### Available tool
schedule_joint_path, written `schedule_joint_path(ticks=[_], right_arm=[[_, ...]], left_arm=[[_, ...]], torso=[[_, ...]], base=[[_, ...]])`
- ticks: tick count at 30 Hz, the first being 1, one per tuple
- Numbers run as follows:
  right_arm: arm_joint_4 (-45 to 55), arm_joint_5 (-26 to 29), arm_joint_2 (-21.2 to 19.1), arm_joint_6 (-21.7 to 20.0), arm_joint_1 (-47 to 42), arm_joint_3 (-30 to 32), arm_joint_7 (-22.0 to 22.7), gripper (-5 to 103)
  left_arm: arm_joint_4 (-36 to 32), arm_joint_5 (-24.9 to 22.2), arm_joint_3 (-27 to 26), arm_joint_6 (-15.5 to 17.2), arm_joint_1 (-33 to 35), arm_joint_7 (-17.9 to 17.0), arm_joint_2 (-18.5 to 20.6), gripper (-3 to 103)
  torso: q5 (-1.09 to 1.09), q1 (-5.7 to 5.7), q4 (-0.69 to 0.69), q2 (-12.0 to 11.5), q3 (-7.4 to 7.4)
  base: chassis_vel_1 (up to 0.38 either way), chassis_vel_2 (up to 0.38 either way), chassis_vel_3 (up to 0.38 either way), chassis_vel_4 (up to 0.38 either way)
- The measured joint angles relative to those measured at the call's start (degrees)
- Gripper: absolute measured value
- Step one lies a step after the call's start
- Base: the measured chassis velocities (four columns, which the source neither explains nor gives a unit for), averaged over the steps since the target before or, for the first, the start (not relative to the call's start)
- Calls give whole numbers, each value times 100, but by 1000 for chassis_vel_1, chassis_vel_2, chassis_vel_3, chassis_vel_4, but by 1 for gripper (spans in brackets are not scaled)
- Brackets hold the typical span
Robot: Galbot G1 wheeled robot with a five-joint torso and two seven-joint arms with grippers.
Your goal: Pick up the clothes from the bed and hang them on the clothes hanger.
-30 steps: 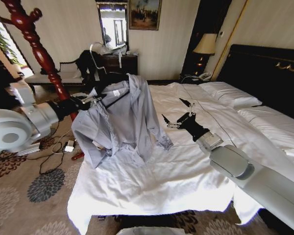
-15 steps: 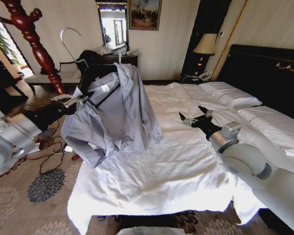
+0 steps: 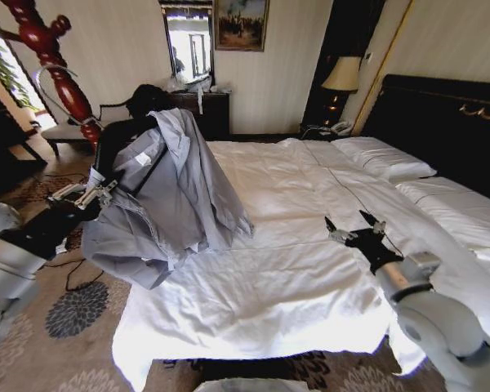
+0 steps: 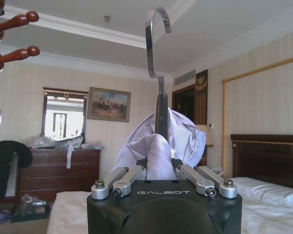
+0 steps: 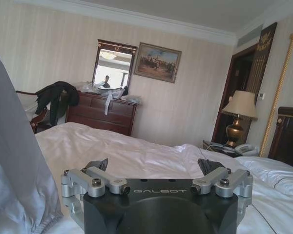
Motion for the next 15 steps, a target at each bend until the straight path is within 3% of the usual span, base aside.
schedule_joint_path(ticks=[2,4,8,15], right_arm=[[3,-189,157,57,-53,25,-103,100],[-2,-640,697,198,-157,63,-382,100],[18,-992,1344,386,-396,11,-649,100],[-54,-1597,1856,778,-733,-312,-900,100]], left_arm=[[1,175,38,13,-1,19,-52,19],[8,530,157,32,-20,91,-260,19],[14,582,238,36,47,138,-617,19],[19,907,732,8,15,133,-880,19]], torso=[[0,0,2,0,0],[-1,1,3,-1,1],[1,1,2,-1,1],[1,1,1,-1,1]], base=[[0,0,0,0],[0,0,0,0],[0,0,0,0],[0,0,0,0]])
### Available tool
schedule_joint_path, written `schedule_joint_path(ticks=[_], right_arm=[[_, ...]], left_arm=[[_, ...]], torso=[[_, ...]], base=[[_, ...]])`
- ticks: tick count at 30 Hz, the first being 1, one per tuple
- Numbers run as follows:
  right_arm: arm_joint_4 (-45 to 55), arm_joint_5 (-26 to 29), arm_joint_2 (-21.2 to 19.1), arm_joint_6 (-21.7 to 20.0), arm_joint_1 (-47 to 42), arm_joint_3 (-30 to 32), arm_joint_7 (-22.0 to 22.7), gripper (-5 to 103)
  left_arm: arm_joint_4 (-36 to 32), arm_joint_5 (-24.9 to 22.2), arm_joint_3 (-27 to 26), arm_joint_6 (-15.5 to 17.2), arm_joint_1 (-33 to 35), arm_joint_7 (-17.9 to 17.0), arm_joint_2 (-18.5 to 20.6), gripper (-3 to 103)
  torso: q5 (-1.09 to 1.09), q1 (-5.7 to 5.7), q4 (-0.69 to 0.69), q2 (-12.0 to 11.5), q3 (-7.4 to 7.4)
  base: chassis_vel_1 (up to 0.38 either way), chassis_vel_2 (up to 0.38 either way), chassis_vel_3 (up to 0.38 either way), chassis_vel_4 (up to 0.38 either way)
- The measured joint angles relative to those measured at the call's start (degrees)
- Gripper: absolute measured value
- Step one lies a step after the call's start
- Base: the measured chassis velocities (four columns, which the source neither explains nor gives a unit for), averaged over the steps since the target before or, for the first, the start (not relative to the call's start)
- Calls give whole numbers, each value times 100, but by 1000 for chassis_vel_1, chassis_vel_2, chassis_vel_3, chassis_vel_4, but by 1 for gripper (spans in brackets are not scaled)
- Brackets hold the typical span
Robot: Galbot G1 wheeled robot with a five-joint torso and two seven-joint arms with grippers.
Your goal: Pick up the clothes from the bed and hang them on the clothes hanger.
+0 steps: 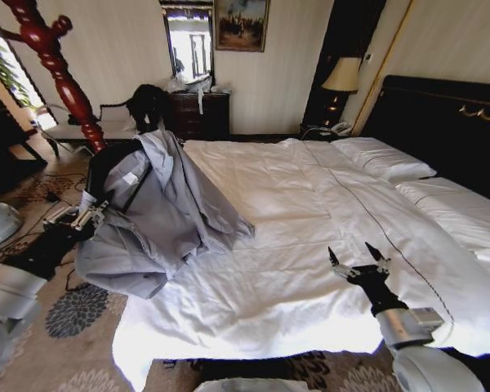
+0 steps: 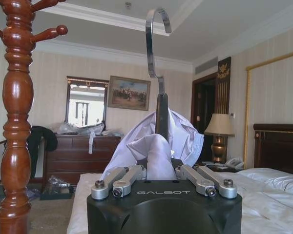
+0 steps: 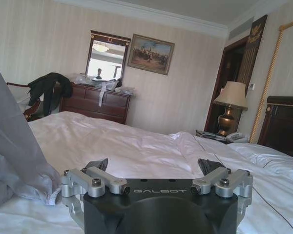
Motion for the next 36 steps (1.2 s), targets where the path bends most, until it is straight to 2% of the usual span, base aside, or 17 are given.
schedule_joint_path(ticks=[3,5,10,17,24,27,33,36], right_arm=[[-29,-19,76,67,-14,-54,-21,100],[-87,159,167,191,12,-67,-62,100],[-203,567,325,198,163,56,-117,100],[-216,595,325,174,190,74,-124,100],[-216,598,315,166,193,74,-123,100],[-216,600,309,161,195,74,-121,100],[-216,603,306,156,196,73,-118,100],[-216,605,304,154,197,72,-117,100]], left_arm=[[1,16,68,0,-21,-15,-40,19],[3,84,150,0,-16,-18,-104,19],[4,132,236,0,-23,-21,-209,19],[7,482,576,-1,-64,-33,-391,19],[7,549,664,22,-138,-115,-486,19],[6,343,571,77,-208,-238,-431,19],[5,215,416,173,-218,-410,-205,19],[3,-139,216,268,-351,-690,107,19]], torso=[[0,0,0,0,0],[-1,0,1,0,0],[0,0,1,0,0],[0,0,1,-1,0],[0,0,1,0,0],[0,0,1,0,0],[-1,0,2,0,0],[-1,0,1,0,0]], base=[[0,0,0,0],[0,0,0,0],[0,0,0,0],[0,0,0,0],[0,0,0,0],[0,0,0,0],[0,0,0,0],[0,0,0,0]])
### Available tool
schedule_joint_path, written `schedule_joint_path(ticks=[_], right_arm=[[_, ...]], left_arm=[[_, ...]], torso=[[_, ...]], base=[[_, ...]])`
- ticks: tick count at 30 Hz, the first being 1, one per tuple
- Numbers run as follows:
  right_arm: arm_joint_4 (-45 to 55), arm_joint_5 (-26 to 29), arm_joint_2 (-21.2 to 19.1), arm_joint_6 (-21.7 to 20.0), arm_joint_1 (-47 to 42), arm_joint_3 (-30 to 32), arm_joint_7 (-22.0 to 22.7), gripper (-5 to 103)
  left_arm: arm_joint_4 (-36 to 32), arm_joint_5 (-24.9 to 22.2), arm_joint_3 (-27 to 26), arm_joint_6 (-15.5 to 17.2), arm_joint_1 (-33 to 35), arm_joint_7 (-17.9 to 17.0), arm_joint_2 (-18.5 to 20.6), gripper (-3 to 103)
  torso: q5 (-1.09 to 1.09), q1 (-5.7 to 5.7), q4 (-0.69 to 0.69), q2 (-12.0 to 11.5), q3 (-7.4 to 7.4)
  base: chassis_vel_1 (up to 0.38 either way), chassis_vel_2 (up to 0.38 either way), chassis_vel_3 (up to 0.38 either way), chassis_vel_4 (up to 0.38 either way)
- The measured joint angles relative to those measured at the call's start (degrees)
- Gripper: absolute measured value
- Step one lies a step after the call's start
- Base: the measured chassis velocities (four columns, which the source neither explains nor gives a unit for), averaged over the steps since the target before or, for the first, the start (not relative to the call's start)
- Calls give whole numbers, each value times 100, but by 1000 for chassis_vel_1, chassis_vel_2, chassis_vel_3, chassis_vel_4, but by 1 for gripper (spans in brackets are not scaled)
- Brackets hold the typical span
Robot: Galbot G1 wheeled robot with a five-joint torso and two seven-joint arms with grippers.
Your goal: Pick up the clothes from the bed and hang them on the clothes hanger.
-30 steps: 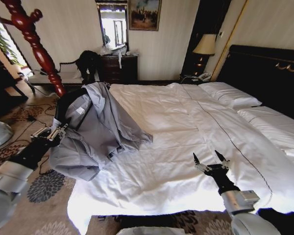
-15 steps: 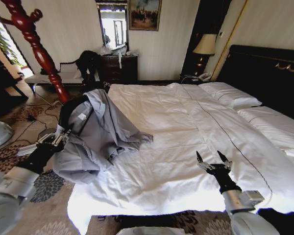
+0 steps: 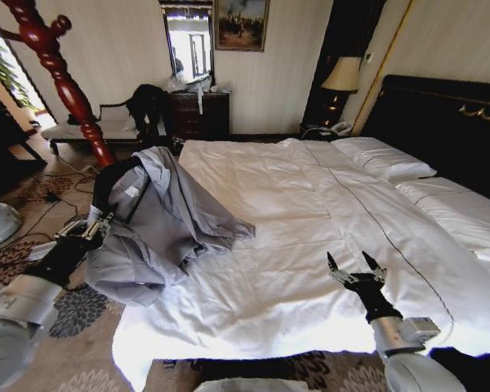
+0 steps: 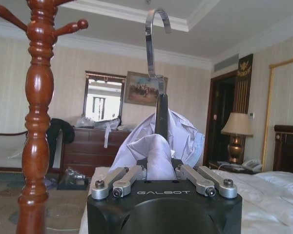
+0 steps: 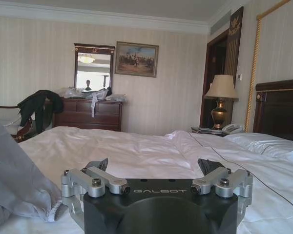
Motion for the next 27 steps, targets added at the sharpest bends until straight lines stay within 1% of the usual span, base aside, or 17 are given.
schedule_joint_path(ticks=[2,4,7,8,9,10,12,13,14,16,17,20,21,23,24,25,27], right_arm=[[0,1,-1,-1,0,-1,1,100],[0,1,-1,-2,1,-1,1,100],[0,1,-3,-3,1,-2,3,100],[0,1,-3,-3,1,-2,3,100],[0,1,-3,-3,2,-2,3,100],[1,1,-4,-3,1,-2,4,100],[1,1,-4,-3,2,-2,4,100],[1,1,-5,-4,1,-1,5,100],[2,1,-5,-4,2,-2,6,100],[2,2,-6,-4,2,-2,7,100],[2,2,-6,-4,2,-2,7,100],[3,2,-6,-4,2,-2,9,100],[3,2,-6,-4,2,-2,9,100],[4,2,-6,-4,2,-2,9,100],[4,2,-6,-4,2,-2,9,100],[4,2,-6,-4,2,-2,9,100],[4,2,-6,-5,2,-2,9,100]], left_arm=[[-4,-170,-156,14,-96,-105,163,19],[-4,-226,-217,14,-129,-159,212,19],[-4,-565,-433,41,-169,-390,322,19],[-4,-565,-433,41,-169,-390,322,19],[1,-697,-513,63,-183,-467,386,19],[37,-893,-631,118,-255,-628,523,19],[58,-970,-668,140,-294,-690,584,19],[91,-1059,-701,170,-358,-769,665,19],[210,-1306,-759,237,-569,-1015,890,19],[326,-1560,-802,296,-755,-1201,1103,19],[326,-1560,-802,296,-755,-1201,1103,19],[569,-1850,-863,370,-960,-1375,1449,19],[569,-1850,-863,370,-960,-1375,1449,19],[828,-2081,-876,425,-1145,-1540,1751,19],[929,-2162,-876,446,-1214,-1573,1879,19],[929,-2162,-876,446,-1214,-1573,1879,19],[1156,-2297,-863,500,-1356,-1639,2149,19]], torso=[[1,0,-1,0,0],[1,0,-1,0,0],[0,0,2,0,0],[0,0,2,0,0],[0,0,2,0,0],[0,0,2,0,0],[0,0,1,0,0],[0,0,1,0,0],[0,0,0,0,0],[-1,0,0,0,0],[-1,0,0,0,0],[0,0,1,0,0],[0,0,1,0,0],[-1,0,0,0,0],[-1,0,1,0,0],[-1,0,1,0,0],[0,0,0,0,0]], base=[[0,0,0,0],[0,0,0,0],[0,0,0,0],[0,0,0,0],[0,0,0,0],[0,0,0,0],[0,0,0,0],[0,0,0,0],[0,0,0,0],[0,0,0,0],[0,0,0,0],[0,0,0,0],[0,0,0,0],[0,0,0,0],[0,0,0,0],[0,0,0,0],[0,0,0,0]])
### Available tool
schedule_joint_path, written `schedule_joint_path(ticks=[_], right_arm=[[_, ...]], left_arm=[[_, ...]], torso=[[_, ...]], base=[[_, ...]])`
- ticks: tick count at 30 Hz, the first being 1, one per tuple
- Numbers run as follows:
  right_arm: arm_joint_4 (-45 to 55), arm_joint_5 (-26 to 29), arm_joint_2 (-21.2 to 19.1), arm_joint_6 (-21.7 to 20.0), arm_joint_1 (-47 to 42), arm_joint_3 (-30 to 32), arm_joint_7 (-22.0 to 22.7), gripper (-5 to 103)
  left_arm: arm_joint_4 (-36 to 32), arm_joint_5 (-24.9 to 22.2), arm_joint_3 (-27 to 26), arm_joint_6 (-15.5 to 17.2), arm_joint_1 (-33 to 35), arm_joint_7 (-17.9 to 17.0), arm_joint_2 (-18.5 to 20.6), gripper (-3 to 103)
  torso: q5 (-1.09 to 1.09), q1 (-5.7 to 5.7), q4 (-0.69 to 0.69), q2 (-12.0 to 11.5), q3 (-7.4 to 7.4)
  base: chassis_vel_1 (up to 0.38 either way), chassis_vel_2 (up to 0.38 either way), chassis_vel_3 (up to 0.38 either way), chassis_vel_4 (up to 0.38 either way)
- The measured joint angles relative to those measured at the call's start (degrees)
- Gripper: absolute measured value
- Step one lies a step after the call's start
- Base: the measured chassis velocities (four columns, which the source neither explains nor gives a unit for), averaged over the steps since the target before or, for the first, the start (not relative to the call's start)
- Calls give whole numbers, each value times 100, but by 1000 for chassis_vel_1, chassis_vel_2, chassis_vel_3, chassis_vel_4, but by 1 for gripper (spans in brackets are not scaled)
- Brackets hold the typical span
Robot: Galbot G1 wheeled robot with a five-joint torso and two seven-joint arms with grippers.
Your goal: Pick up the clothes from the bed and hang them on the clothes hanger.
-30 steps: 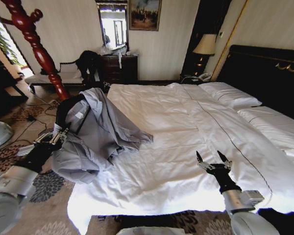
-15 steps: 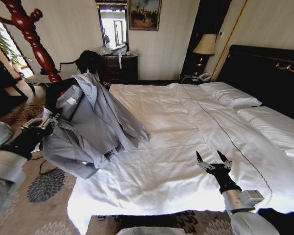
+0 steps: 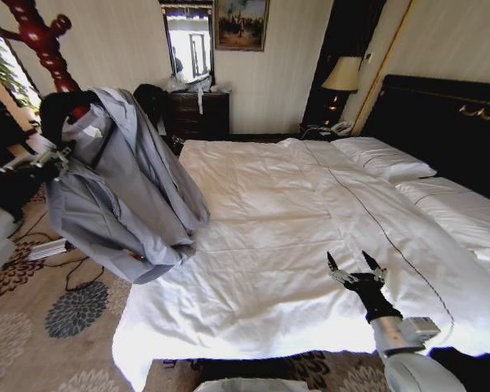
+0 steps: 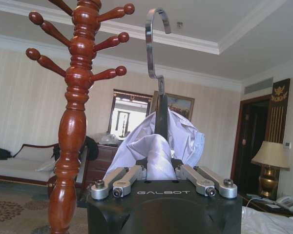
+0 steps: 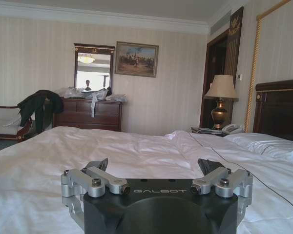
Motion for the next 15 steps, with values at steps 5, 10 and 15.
schedule_joint_path(ticks=[5,10,15], right_arm=[[0,0,0,0,0,0,0,100],[0,0,0,0,0,0,0,100],[0,0,-1,0,0,0,0,100]], left_arm=[[483,-226,83,115,-298,-117,456,19],[898,-489,96,213,-492,-269,873,19],[1305,-929,83,316,-682,-470,1365,19]], torso=[[0,0,0,0,0],[-1,0,1,0,0],[0,0,1,0,0]], base=[[0,0,0,0],[0,0,0,0],[0,0,0,0]])
